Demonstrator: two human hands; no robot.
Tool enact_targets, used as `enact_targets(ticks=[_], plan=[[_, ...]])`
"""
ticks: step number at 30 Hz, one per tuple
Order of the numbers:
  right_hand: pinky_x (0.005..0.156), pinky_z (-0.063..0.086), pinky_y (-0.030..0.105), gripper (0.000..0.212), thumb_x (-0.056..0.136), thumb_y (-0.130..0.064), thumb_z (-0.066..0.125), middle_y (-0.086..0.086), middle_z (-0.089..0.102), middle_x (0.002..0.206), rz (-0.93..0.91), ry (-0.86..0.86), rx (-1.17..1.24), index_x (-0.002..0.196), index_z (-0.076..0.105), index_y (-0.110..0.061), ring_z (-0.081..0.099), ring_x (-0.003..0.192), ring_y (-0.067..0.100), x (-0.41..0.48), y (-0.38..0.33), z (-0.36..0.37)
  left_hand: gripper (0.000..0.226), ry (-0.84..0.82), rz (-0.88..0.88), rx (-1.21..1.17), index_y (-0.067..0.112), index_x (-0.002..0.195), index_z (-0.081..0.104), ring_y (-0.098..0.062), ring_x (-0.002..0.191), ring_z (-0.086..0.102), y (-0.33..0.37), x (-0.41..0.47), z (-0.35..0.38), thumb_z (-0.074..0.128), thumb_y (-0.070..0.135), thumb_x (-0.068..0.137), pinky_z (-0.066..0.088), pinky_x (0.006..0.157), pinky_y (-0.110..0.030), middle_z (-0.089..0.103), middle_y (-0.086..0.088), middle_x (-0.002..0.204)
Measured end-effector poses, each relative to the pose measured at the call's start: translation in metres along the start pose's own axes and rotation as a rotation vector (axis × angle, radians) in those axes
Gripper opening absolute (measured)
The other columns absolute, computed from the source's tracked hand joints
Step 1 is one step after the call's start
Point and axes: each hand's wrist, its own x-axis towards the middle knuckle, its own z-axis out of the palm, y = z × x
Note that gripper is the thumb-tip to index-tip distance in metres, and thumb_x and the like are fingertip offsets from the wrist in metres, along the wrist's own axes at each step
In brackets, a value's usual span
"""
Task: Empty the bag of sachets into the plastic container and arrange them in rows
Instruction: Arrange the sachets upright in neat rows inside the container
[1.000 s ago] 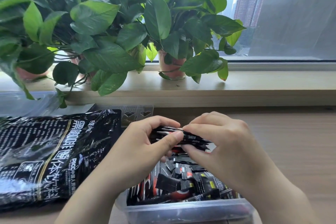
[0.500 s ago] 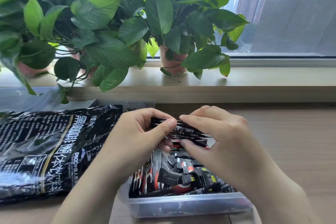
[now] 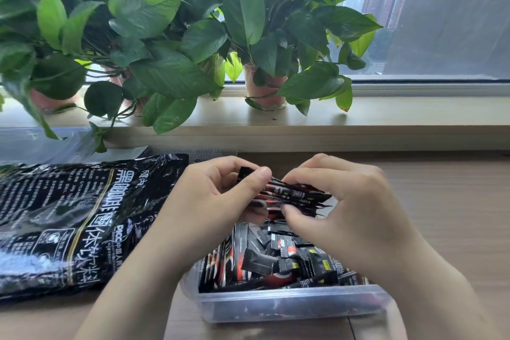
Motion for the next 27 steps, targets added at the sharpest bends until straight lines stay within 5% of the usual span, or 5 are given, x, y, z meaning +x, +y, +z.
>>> enact_targets(ticks=[5, 9, 14, 20, 27], plan=[[0.07, 0.047, 0.009, 0.021, 0.066, -0.012, 0.083, -0.013, 0.07, 0.079, 0.07, -0.058, 0.041, 0.086, 0.078, -0.018, 0.065, 0.072, 0.006, -0.001, 0.005, -0.005, 0.033, 0.136, 0.067, 0.122, 0.018, 0.086, 0.078, -0.02, 0.074, 0.076, -0.001, 0.002, -0.007, 0.068, 0.05, 0.089, 0.064, 0.063, -0.034, 0.078, -0.004, 0.081], [0.07, 0.045, 0.009, 0.018, 0.066, -0.016, 0.083, -0.018, 0.068, 0.073, 0.166, -0.104, 0.054, 0.082, 0.075, -0.023, 0.064, 0.078, 0.005, -0.002, 0.014, -0.013, 0.022, 0.223, 0.3, 0.492, 0.029, 0.09, 0.076, -0.009, 0.089, 0.07, 0.0, 0.001, -0.033, 0.054, 0.031, 0.09, 0.054, 0.079, -0.028, 0.075, 0.011, 0.089], [0.072, 0.045, 0.011, 0.018, 0.065, -0.021, 0.081, -0.016, 0.07, 0.071, 0.252, -0.135, 0.046, 0.082, 0.075, -0.022, 0.063, 0.084, 0.003, -0.001, 0.022, -0.012, 0.032, -0.131, 0.501, 0.89, 0.018, 0.086, 0.08, -0.016, 0.097, 0.063, 0.008, 0.002, -0.057, 0.052, 0.006, 0.079, 0.05, 0.082, -0.031, 0.07, 0.012, 0.092], [0.069, 0.045, 0.007, 0.015, 0.065, -0.027, 0.078, -0.017, 0.071, 0.069, 0.309, -0.158, 0.093, 0.08, 0.074, -0.028, 0.064, 0.079, -0.002, 0.001, 0.028, -0.014, 0.045, -0.645, 0.392, 1.035, 0.013, 0.102, 0.08, -0.011, 0.116, 0.058, 0.013, 0.018, -0.067, 0.047, 0.005, 0.072, 0.045, 0.099, -0.031, 0.075, 0.008, 0.109], [0.046, 0.04, 0.002, 0.017, 0.069, -0.021, 0.083, -0.019, 0.068, 0.067, 0.356, -0.197, 0.12, 0.084, 0.076, -0.025, 0.065, 0.073, -0.004, -0.001, 0.033, -0.013, 0.056, -0.884, 0.338, 1.284, 0.027, 0.129, 0.068, 0.003, 0.146, 0.024, 0.003, 0.021, -0.064, 0.04, 0.022, 0.081, 0.003, 0.124, -0.042, 0.057, 0.021, 0.142]])
